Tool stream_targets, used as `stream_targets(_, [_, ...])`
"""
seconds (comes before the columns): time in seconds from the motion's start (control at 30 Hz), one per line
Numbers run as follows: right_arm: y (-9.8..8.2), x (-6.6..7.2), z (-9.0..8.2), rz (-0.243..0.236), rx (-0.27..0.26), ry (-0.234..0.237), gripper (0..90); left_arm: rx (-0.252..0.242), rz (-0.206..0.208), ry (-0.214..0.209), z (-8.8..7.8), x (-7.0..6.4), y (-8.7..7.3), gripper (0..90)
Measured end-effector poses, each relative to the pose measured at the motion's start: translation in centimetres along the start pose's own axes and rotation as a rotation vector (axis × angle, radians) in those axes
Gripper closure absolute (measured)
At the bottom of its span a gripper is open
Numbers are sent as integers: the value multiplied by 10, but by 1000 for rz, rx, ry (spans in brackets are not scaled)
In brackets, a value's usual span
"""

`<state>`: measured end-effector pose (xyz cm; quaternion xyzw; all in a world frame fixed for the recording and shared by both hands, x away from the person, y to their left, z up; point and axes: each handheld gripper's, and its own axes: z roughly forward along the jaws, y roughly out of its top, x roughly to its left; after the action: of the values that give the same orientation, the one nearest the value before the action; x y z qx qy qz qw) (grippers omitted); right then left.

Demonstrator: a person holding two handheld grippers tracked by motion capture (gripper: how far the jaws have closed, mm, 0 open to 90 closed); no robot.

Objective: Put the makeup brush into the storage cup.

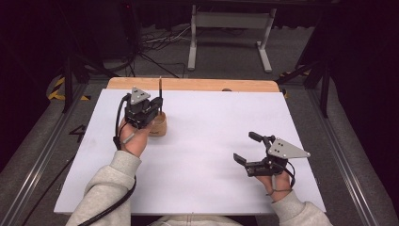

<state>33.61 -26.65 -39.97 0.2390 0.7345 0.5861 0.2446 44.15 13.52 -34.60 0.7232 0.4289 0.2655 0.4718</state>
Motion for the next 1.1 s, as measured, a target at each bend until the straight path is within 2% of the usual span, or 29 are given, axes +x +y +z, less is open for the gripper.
stream_targets(0.23, [-1, 0, 1, 3, 2, 10, 79, 1, -38, 55, 3, 9, -3, 831])
stream_targets(0.53, [-1, 2, 2, -2, 3, 17, 84, 3, -56, 79, 6, 9, -9, 830])
stream_targets(0.7, [-1, 2, 2, -1, 3, 19, 85, 6, -75, 83, 9, 11, -17, 829])
stream_targets(1.1, [-1, 2, 3, -2, 6, 26, 85, 26, -70, 78, 14, 12, -28, 828])
